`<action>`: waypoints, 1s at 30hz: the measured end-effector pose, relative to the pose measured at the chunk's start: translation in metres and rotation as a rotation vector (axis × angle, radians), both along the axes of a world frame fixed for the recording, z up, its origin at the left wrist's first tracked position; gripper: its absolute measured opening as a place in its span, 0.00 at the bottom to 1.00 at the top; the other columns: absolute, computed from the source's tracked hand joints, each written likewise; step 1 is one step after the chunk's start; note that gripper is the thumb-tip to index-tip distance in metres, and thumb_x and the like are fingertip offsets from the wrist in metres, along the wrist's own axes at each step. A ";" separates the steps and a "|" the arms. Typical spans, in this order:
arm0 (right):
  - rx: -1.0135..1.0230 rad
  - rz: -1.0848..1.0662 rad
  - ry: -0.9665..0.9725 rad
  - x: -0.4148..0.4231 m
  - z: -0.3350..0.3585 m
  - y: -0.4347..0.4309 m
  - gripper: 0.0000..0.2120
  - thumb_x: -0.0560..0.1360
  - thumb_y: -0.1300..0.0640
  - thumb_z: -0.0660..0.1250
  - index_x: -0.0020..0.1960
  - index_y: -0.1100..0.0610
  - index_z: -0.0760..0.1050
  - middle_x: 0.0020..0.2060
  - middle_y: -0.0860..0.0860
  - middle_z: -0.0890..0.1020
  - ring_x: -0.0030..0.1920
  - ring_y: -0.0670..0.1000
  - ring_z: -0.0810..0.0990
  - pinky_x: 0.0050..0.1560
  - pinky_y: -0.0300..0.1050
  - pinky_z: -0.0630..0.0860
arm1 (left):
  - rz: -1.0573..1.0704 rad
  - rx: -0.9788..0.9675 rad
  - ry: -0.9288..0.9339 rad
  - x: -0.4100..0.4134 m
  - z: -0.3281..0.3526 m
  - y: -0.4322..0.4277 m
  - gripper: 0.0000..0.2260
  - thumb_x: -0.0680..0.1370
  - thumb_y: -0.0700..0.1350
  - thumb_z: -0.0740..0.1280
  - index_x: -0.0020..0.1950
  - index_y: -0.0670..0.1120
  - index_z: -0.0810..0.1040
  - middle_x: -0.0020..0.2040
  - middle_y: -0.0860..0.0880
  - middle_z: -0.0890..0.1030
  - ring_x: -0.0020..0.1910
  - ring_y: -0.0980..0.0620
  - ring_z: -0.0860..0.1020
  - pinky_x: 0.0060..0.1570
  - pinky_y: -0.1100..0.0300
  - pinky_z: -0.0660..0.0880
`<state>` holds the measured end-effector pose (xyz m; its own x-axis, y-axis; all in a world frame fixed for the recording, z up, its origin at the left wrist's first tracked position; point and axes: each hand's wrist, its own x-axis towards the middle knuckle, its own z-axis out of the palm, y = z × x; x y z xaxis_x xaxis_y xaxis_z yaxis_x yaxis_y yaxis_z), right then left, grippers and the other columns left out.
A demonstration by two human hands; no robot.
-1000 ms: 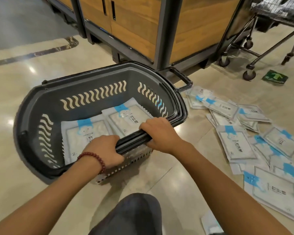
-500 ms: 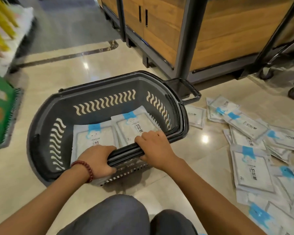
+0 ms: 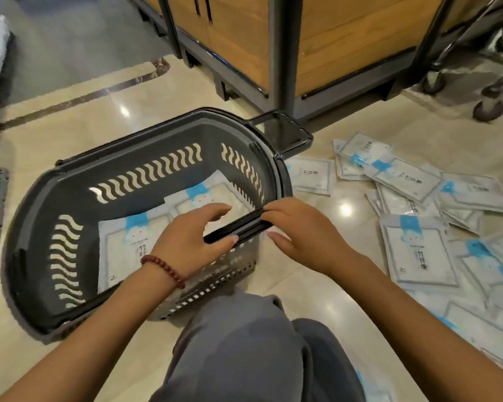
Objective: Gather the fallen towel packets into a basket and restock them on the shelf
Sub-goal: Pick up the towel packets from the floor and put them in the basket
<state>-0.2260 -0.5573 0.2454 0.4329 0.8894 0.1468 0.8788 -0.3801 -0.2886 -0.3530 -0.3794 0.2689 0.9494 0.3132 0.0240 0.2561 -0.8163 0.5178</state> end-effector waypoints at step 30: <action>-0.335 -1.284 0.778 -0.169 -0.323 -0.286 0.11 0.73 0.54 0.67 0.53 0.53 0.69 0.52 0.52 0.74 0.54 0.54 0.74 0.46 0.45 0.66 | -0.691 0.012 0.764 0.107 -0.276 -0.278 0.10 0.74 0.47 0.69 0.54 0.48 0.79 0.52 0.49 0.80 0.53 0.52 0.78 0.53 0.61 0.72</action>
